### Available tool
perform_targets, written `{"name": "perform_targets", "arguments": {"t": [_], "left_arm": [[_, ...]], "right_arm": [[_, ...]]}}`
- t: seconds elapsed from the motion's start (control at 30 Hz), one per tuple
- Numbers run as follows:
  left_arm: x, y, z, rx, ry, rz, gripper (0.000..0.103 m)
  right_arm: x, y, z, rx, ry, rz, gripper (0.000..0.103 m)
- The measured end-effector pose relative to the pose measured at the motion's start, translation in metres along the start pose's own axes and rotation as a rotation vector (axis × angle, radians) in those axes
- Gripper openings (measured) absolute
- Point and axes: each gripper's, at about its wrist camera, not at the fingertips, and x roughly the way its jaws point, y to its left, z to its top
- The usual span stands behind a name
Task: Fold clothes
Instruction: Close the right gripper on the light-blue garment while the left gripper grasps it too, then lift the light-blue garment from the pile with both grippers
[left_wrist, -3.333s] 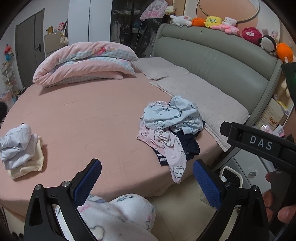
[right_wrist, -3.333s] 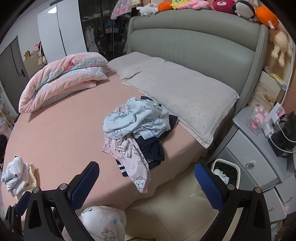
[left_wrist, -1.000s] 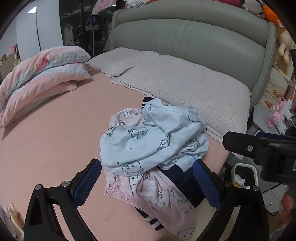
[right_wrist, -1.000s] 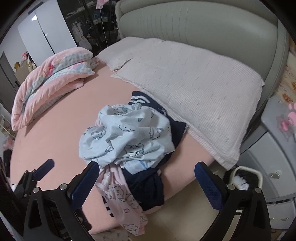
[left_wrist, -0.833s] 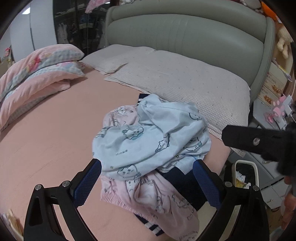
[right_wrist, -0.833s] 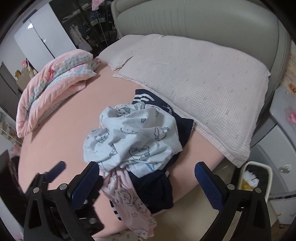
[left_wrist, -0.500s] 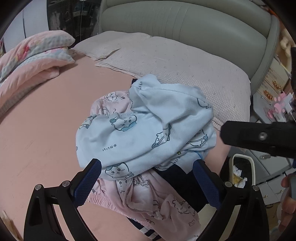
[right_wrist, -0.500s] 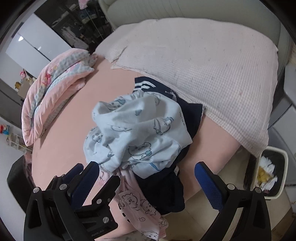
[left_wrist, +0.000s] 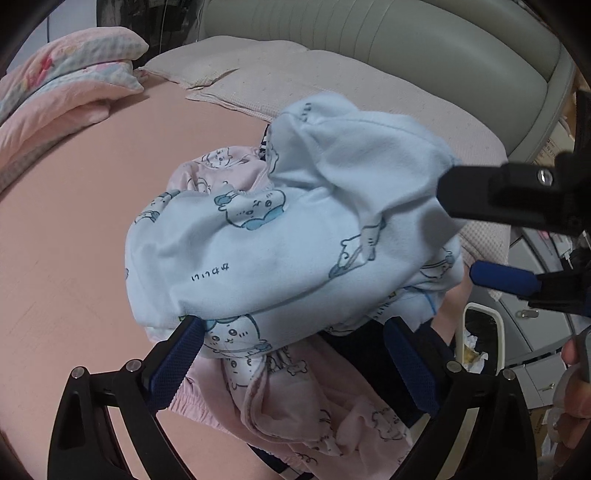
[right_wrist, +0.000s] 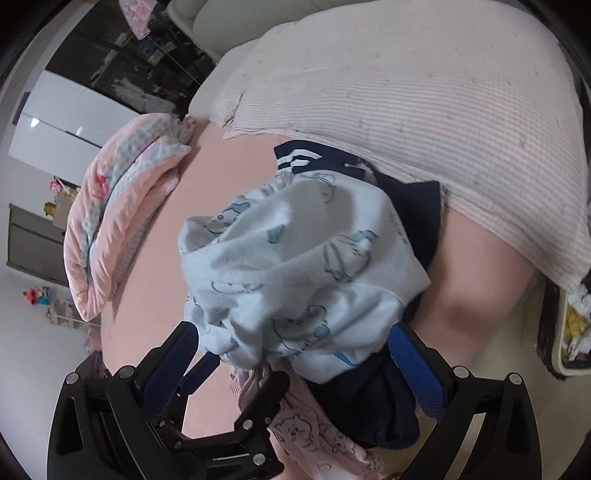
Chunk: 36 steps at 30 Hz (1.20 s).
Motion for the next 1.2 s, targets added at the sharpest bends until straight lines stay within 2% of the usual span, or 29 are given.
{"name": "perform_targets", "arguments": {"t": [0.07,0.17,0.33,0.5,0.6,0.67,0.7,0.73,0.9,1.0,1.2], "left_arm": [[0.002,0.003,0.0,-0.015,-0.001,-0.005,0.097],[0.005,0.007,0.0,-0.042,-0.002,-0.017,0.087],[0.009,0.011,-0.001,-0.059,-0.009,-0.027,0.085],[0.011,0.008,-0.005,-0.038,-0.013,-0.006,0.083],[0.012,0.008,-0.007,-0.033,-0.012,0.003,0.078],[0.012,0.009,-0.008,-0.034,-0.012,0.001,0.077],[0.012,0.01,-0.009,-0.035,-0.011,-0.001,0.075],[0.012,0.01,-0.01,-0.036,-0.011,-0.003,0.075],[0.008,0.006,-0.018,-0.028,-0.012,0.004,0.075],[0.003,0.008,-0.008,-0.054,-0.007,-0.014,0.075],[-0.003,0.013,-0.008,-0.144,-0.001,-0.088,0.075]], "right_arm": [[0.004,0.006,0.001,-0.009,-0.008,-0.005,0.103],[0.011,0.013,0.004,-0.02,-0.019,-0.005,0.103],[0.025,0.011,0.011,0.011,-0.017,0.002,0.101],[0.04,0.011,0.012,-0.008,-0.004,-0.039,0.097],[0.046,0.008,0.01,-0.006,-0.013,-0.062,0.086],[0.047,0.001,0.008,0.016,-0.032,-0.066,0.072],[0.047,-0.002,0.008,0.028,-0.041,-0.066,0.061],[0.047,-0.007,0.007,0.049,-0.051,-0.054,0.055],[0.037,-0.008,0.004,0.034,-0.071,-0.009,0.038],[0.028,-0.004,0.003,0.003,-0.081,0.01,0.031],[0.01,0.008,-0.001,-0.053,-0.095,0.068,0.026]]}}
